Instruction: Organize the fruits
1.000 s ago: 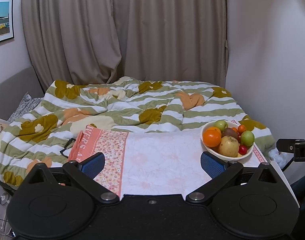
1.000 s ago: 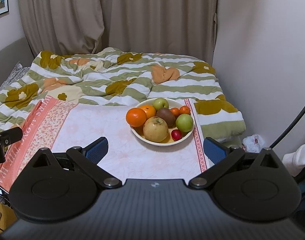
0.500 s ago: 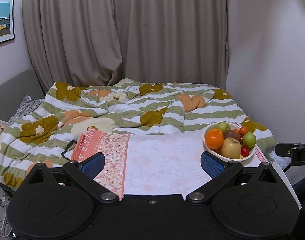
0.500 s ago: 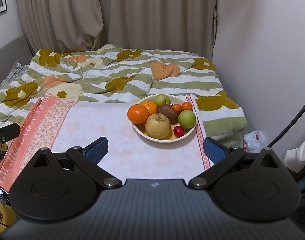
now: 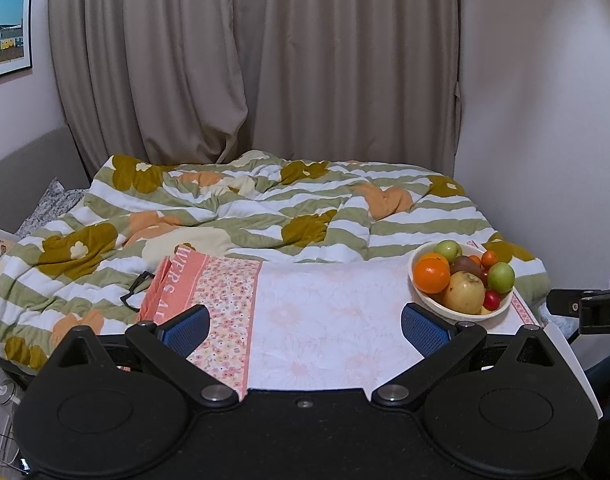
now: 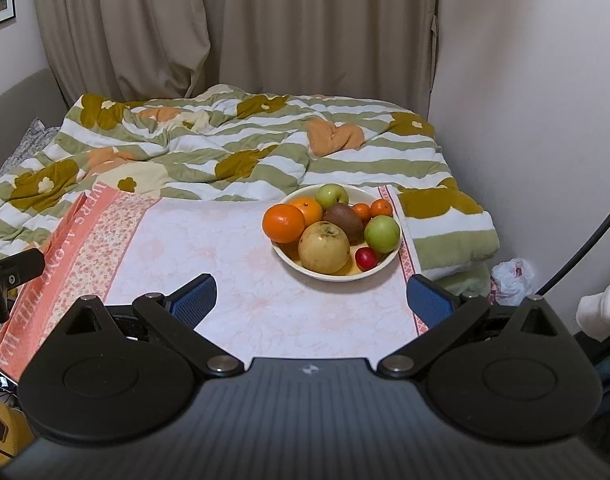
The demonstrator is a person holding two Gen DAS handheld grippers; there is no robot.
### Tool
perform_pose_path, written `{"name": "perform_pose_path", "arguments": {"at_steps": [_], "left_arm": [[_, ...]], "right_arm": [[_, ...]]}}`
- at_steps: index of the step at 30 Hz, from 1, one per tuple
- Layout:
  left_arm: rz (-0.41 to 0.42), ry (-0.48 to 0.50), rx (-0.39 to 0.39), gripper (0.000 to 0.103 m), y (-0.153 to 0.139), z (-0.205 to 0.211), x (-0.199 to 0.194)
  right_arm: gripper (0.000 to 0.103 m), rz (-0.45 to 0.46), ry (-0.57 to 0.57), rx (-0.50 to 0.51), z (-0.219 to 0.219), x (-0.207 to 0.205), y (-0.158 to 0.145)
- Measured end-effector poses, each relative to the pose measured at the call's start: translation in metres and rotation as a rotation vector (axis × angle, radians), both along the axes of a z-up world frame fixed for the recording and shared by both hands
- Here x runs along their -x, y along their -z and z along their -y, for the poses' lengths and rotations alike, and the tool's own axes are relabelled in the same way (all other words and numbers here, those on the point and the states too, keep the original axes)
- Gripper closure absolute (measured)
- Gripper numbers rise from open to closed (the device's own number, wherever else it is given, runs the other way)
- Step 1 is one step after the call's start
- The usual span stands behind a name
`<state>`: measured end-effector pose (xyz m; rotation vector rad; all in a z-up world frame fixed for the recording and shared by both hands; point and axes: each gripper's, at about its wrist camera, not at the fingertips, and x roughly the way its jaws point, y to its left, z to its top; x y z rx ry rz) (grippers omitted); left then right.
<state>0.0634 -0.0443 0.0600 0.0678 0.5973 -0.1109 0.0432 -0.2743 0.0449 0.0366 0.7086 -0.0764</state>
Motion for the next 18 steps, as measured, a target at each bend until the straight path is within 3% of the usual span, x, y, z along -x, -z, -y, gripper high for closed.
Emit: {"name": "perform_pose_path", "arguments": {"at_steps": [18], "left_arm": [[0.041,-0.004,0.0,0.0,-0.003,-0.019,-0.002]], "right_arm": [[0.0,0.0,0.036,0.0,-0.011,0.002,0.0]]}}
